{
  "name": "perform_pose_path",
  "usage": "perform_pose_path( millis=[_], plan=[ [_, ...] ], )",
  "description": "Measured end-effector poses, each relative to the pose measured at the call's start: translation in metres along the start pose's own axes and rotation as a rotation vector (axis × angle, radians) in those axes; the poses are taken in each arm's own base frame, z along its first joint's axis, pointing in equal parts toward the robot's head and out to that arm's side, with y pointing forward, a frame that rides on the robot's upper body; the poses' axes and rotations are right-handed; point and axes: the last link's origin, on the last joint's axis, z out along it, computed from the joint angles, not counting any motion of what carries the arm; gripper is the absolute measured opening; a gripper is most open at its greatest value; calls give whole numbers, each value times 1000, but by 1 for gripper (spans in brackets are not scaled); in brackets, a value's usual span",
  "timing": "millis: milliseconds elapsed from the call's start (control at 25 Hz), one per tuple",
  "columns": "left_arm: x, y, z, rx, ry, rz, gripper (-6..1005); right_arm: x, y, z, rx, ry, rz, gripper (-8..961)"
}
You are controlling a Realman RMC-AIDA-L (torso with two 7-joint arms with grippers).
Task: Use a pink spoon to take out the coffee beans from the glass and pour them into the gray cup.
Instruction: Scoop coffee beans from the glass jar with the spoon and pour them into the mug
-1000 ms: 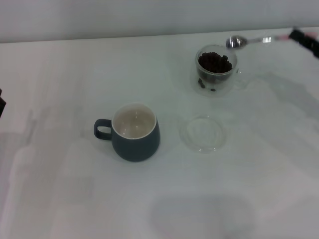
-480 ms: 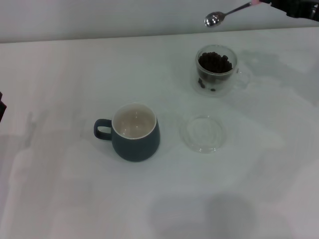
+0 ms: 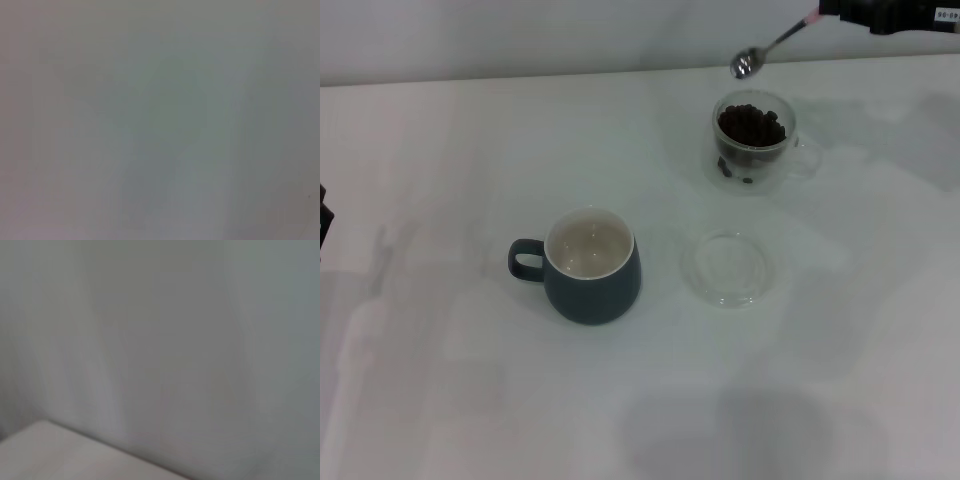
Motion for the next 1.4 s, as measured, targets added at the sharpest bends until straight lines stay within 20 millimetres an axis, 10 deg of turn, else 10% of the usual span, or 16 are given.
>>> perform_pose_path(
  millis=[1400],
  plan=[
    [3,1,4,0,17,-3,773,20,5,10,78,218,101,139]
  ],
)
